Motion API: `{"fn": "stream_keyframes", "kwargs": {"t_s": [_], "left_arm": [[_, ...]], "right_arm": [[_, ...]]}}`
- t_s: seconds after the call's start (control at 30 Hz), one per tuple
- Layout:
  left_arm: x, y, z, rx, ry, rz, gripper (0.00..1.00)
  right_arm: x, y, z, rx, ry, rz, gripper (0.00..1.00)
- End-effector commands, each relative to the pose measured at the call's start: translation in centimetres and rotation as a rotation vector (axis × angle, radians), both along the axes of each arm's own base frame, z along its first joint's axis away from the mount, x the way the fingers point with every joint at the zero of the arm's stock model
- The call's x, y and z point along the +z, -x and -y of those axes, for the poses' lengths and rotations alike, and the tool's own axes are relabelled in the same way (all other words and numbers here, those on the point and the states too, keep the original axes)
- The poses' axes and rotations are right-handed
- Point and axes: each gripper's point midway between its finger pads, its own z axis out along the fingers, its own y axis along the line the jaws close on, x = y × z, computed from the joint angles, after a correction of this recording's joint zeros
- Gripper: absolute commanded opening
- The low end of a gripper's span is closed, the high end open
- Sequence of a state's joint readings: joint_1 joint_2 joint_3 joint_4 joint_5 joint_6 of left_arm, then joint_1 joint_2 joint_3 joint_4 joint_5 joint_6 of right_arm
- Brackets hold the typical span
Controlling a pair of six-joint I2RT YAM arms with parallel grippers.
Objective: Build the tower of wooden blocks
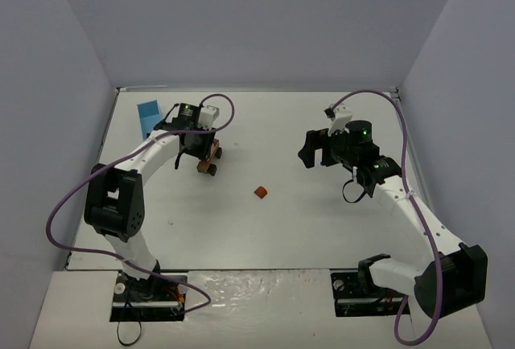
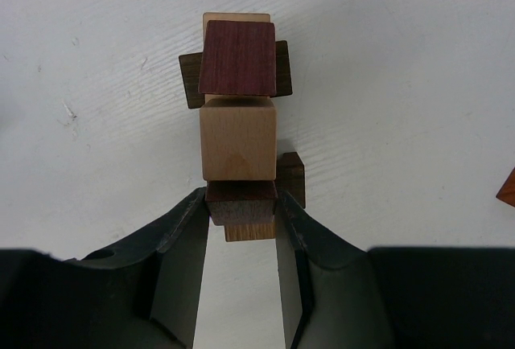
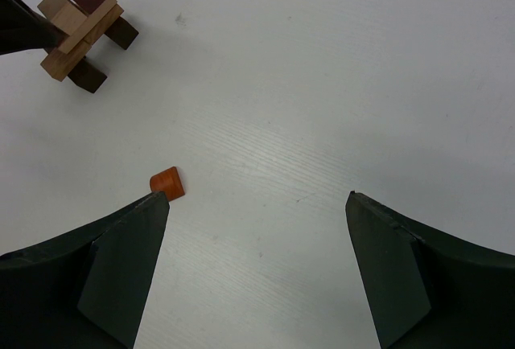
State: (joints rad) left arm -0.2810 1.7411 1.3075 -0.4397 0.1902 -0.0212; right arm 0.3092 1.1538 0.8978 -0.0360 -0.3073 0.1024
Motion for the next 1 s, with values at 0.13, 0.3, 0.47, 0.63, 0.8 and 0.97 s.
{"fn": "stream_keyframes", "kwargs": {"t_s": [0.13,0.3,0.47,0.63,0.8,0.97], "left_arm": [[2.86,-2.12,0.36,-0.008,0.019,0.095,0.09],[2.80,-2.21,0.44,-0.009,0.022,0.092,0.09],[2.61,-2.19,0.57,-0.008,0.028,0.086,0.09],[2.57,-2.17,0.57,-0.006,0.030,0.085,0.10],[2.48,-2.23,0.52,-0.006,0.026,0.086,0.10],[2.37,-2.22,0.68,-0.008,0.033,0.079,0.18]], "right_arm": [[2.35,-1.03,-0.25,0.003,-0.010,0.080,0.90],[2.34,-1.03,-0.28,0.004,-0.010,0.080,0.90],[2.26,-1.02,-0.25,0.004,-0.009,0.079,0.90],[2.30,-1.00,-0.27,0.004,-0.009,0.080,0.90],[2.27,-0.97,-0.29,0.005,-0.011,0.078,0.90],[2.34,-0.93,-0.29,0.005,-0.011,0.081,0.90]]}}
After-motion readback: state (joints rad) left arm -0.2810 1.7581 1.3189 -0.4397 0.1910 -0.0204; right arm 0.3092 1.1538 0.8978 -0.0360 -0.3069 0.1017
